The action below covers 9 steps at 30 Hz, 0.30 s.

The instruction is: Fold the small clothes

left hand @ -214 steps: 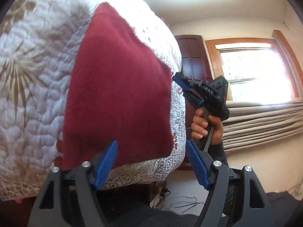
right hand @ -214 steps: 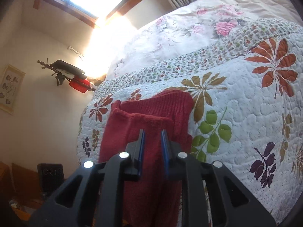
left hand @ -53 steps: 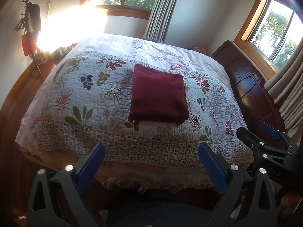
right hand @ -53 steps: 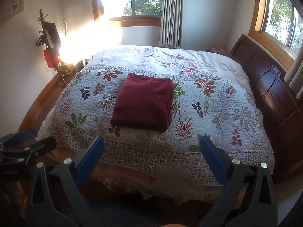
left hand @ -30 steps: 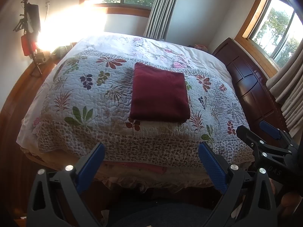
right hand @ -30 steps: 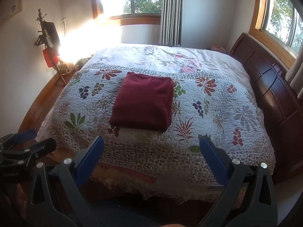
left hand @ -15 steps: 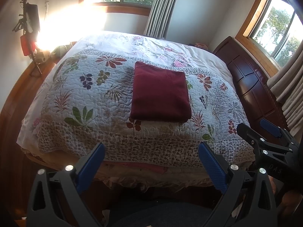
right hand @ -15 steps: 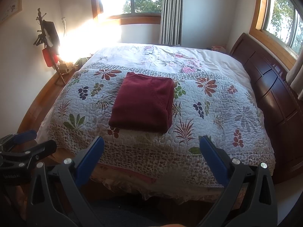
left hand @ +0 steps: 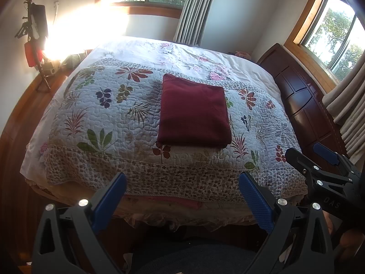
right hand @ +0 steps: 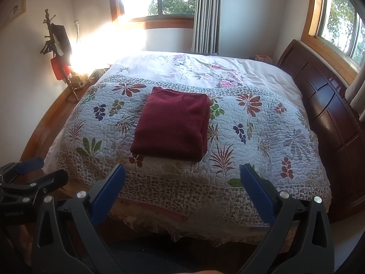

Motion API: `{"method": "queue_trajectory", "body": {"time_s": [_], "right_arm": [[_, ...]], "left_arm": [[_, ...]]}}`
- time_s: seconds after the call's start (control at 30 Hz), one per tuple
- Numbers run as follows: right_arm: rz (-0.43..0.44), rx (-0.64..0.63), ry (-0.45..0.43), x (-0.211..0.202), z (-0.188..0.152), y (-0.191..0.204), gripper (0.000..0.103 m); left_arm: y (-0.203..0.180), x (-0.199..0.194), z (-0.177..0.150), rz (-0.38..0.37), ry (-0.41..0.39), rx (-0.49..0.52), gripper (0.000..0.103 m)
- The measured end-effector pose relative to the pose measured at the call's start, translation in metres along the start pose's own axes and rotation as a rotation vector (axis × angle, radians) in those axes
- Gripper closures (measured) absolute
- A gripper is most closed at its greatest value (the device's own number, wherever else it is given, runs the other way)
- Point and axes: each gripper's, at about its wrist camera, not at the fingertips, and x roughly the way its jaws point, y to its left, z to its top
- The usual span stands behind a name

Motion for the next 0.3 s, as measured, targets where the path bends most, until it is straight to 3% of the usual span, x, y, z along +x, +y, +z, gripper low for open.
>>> {"method": "queue_trajectory", "body": {"time_s": [0.3], "right_arm": [[0.004, 0.004, 0.024, 0.011, 0.007, -0.008, 0.003]], "left_arm": [[0.004, 0.007, 0.007, -0.003, 0.010, 0.012, 0.004]]}}
